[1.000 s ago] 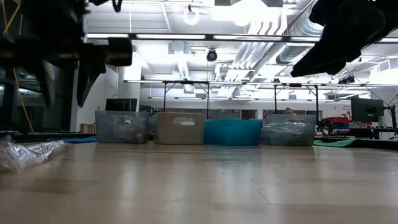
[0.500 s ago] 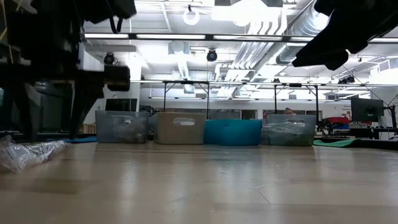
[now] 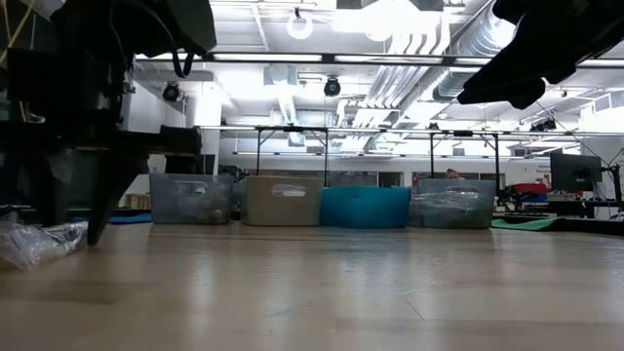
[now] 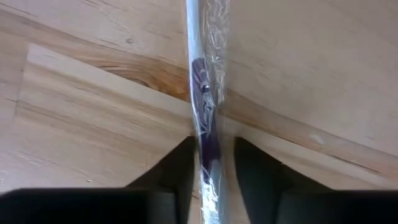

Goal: Pick & Place Toothbrushes
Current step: Put the violet toothbrush into the gray bin

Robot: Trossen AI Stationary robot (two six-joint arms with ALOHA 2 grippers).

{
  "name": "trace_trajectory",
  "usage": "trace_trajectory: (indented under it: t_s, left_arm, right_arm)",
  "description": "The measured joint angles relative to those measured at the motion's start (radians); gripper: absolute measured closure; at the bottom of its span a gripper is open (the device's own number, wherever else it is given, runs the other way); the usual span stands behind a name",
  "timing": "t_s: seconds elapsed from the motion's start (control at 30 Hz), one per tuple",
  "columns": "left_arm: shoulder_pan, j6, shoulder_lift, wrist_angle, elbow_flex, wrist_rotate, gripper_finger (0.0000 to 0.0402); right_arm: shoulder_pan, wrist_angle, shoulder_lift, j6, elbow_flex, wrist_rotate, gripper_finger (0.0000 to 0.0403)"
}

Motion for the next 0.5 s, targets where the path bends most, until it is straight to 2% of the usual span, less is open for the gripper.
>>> trace_trajectory:
  t_s: [0.23,0.5]
  left_arm:
    - [0.000,-0.001,0.001,0.003,0.000,-0.002,0.0386]
    - [0.000,0.016,0.006,-0.033,0.050,-0.017,0.0381]
  right_arm:
    - [0.000,0.000,0.000,0.000,0.000,0.000,0.0275]
    - [0.000,0.000,0.000,0.000,0.000,0.000,0.0275]
